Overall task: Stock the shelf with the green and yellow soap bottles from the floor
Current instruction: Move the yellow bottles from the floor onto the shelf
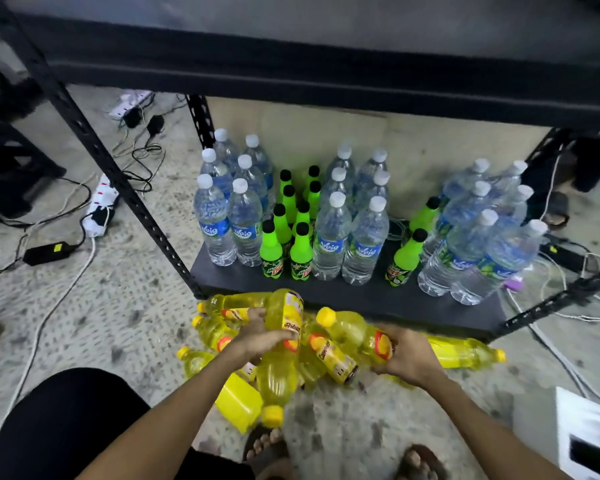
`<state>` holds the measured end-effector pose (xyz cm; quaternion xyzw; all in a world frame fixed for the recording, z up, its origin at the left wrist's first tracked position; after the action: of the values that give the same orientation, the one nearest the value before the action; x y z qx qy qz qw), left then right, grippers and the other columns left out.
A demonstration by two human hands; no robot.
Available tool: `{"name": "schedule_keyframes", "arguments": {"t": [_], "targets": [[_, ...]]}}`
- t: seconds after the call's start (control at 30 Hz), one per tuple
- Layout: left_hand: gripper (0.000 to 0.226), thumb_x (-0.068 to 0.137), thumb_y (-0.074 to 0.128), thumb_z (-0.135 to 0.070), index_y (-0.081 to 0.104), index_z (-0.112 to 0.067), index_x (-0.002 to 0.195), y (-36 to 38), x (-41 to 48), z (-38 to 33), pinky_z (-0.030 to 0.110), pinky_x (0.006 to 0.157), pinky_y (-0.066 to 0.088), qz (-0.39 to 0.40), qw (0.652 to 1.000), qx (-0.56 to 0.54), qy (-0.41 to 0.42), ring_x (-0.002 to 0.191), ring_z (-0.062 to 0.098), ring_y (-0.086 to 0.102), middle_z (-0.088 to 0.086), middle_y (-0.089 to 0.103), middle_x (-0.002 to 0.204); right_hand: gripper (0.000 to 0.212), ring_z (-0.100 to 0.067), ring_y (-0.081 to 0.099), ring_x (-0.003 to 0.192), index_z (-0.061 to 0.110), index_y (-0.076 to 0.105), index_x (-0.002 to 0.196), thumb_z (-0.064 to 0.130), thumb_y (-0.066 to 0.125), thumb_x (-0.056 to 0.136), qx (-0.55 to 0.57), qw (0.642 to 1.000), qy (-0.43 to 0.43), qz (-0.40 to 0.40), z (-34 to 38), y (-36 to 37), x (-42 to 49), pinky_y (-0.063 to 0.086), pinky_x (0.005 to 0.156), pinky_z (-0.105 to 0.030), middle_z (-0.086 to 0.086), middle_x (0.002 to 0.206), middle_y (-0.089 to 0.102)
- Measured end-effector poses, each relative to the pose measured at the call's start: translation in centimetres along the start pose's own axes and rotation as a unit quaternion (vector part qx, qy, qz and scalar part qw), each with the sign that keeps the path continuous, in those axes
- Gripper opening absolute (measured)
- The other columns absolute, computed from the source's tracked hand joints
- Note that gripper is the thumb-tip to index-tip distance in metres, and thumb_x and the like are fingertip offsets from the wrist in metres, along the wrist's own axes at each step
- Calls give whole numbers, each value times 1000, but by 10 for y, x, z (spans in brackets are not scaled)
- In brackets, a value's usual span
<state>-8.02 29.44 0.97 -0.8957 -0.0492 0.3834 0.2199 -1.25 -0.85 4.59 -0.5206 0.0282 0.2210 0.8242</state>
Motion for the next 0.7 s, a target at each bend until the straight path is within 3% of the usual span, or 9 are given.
{"name": "schedule_keyframes", "arguments": {"t": [0.07, 0.13, 0.2, 0.3, 0.37, 0.47, 0.57, 0.7], "targets": [[95, 67, 88, -43, 33, -20, 141, 6, -30, -15, 49, 98, 52, 3, 991, -133, -25, 117, 33, 60, 13, 57, 133, 83, -12, 69, 98, 32, 69, 120, 52, 88, 42, 43, 997, 20, -65, -10, -36, -19, 47, 76, -20, 11, 104, 75], [92, 68, 89, -37, 39, -14, 142, 19, -63, -37, 54, 96, 53, 60, 963, -259, -39, 114, 39, 64, 21, 60, 130, 77, 0, 66, 81, 31, 71, 111, 57, 86, 40, 101, 984, 34, -140, -16, -76, -40, 37, 66, -5, 21, 83, 72], [81, 66, 87, -37, 54, -9, 135, 27, -100, -67, 55, 97, 52, 127, 940, -316, -28, 113, 40, 65, 24, 66, 123, 72, 10, 55, 64, 31, 72, 108, 55, 88, 42, 149, 967, 45, -200, -19, -114, -61, 35, 65, 3, 31, 69, 61], [75, 58, 88, -40, 61, -15, 124, 25, -150, -118, 50, 86, 59, 153, 933, -325, 31, 99, 35, 72, 18, 75, 106, 74, 20, 58, 72, 26, 71, 115, 44, 95, 47, 209, 937, 54, -274, -23, -165, -90, 38, 66, 3, 23, 78, 69], [94, 50, 91, -39, 47, -20, 130, 16, -176, -153, 46, 75, 61, 116, 947, -289, 78, 89, 32, 75, 15, 74, 106, 79, 18, 63, 80, 22, 70, 119, 38, 97, 47, 251, 917, 37, -308, -20, -198, -106, 42, 69, 1, 19, 88, 74], [127, 32, 97, -52, 32, -30, 139, 1, -213, -207, 42, 81, 60, 65, 971, -152, 173, 92, 23, 74, 2, 71, 111, 83, 14, 65, 81, 19, 68, 122, 37, 97, 47, 271, 896, 11, -352, -9, -244, -130, 45, 74, -2, 12, 95, 75], [120, 35, 94, -55, 43, -29, 140, -17, -242, -253, 33, 83, 58, 4, 967, 14, 255, 93, 10, 70, -12, 68, 109, 90, -7, 68, 95, 21, 65, 128, 38, 97, 45, 271, 883, -15, -382, 5, -275, -151, 53, 95, -30, 5, 105, 74], [104, 30, 83, -63, 55, -48, 129, -42, -283, -303, 34, 91, 55, -134, 904, 246, 324, 102, 13, 67, -13, 69, 116, 96, -5, 67, 88, 25, 66, 126, 50, 96, 38, 263, 868, -30, -420, 13, -306, -174, 55, 87, -32, 10, 98, 74]]}}
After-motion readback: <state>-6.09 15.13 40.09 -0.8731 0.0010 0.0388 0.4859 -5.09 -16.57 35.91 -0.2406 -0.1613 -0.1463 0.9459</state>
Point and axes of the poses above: each hand's wrist, its own x-axis towards the middle knuckle, its own y-axis out of the palm, z = x × y, the point moved 9 cm from there along x, towards the middle knuckle
